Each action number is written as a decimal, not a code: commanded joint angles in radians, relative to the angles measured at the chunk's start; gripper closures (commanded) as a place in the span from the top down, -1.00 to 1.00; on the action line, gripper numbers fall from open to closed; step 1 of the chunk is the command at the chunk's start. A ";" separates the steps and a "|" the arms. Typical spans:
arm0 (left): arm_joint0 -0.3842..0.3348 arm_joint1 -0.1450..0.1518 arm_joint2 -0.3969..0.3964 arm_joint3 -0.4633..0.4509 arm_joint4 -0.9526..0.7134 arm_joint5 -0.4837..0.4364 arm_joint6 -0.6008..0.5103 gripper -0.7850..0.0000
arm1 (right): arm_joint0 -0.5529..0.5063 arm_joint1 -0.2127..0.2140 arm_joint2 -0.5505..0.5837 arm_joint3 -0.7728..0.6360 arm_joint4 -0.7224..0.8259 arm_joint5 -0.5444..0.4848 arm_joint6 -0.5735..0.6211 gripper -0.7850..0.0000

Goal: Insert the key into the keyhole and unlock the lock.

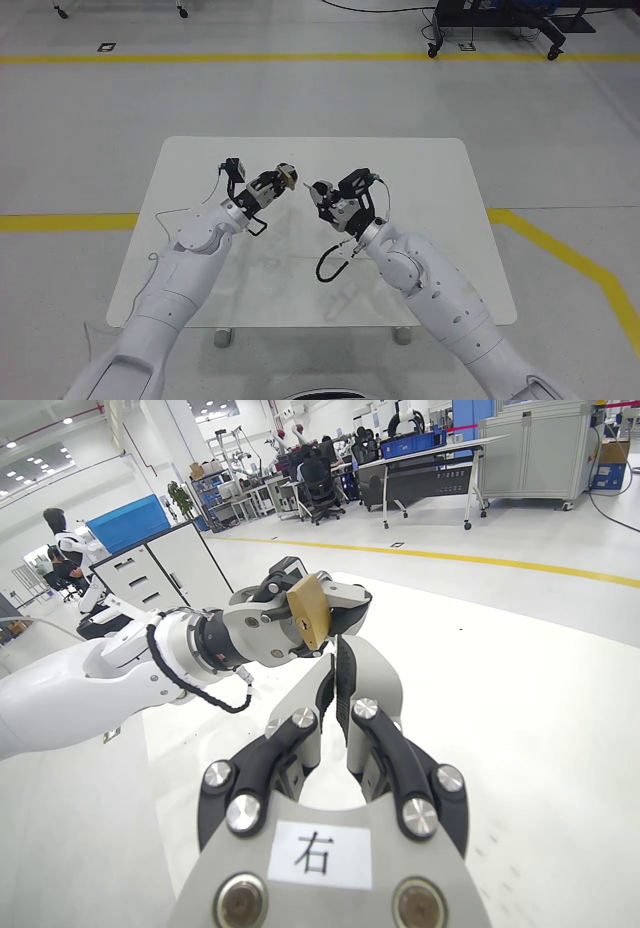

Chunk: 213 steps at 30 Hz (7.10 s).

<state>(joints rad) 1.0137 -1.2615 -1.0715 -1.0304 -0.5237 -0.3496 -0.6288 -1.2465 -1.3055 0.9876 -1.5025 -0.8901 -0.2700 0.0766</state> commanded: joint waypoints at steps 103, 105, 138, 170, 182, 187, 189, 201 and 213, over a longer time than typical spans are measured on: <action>0.008 -0.046 -0.092 0.070 -0.196 0.187 -0.138 -1.00 | 0.033 -0.085 -0.103 0.018 -0.244 0.203 -0.121 -1.00; 0.004 -0.051 -0.099 0.087 -0.264 0.227 -0.176 -1.00 | 0.025 -0.085 -0.099 0.011 -0.253 0.201 -0.131 -1.00; 0.051 -0.060 -0.102 -0.003 -0.301 0.364 -0.067 -1.00 | -0.006 -0.094 -0.096 -0.005 -0.326 0.237 -0.159 -1.00; 0.024 -0.074 -0.098 0.051 -0.310 0.369 -0.101 -1.00 | 0.018 -0.122 -0.099 0.039 -0.327 0.249 -0.113 -1.00; 0.024 -0.076 -0.100 0.053 -0.291 0.359 -0.102 -1.00 | 0.016 -0.129 -0.096 0.040 -0.344 0.263 -0.097 -1.00; 0.024 -0.077 -0.098 0.053 -0.275 0.349 -0.099 -1.00 | 0.015 -0.132 -0.097 0.038 -0.350 0.273 -0.092 -1.00; 0.023 -0.077 -0.098 0.054 -0.271 0.346 -0.099 -1.00 | 0.016 -0.134 -0.096 0.041 -0.350 0.276 -0.086 -1.00; 0.025 -0.078 -0.101 0.054 -0.236 0.314 -0.092 -1.00 | 0.024 -0.143 -0.097 0.048 -0.360 0.299 -0.054 -1.00; 0.025 -0.078 -0.105 0.060 -0.219 0.305 -0.089 -1.00 | 0.026 -0.152 -0.092 0.055 -0.350 0.303 -0.045 -0.94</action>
<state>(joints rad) 1.0395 -1.3398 -1.1766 -0.9707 -0.7428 -0.0456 -0.7172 -1.2202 -1.4574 0.8949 -1.4477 -1.2397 0.0337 0.0319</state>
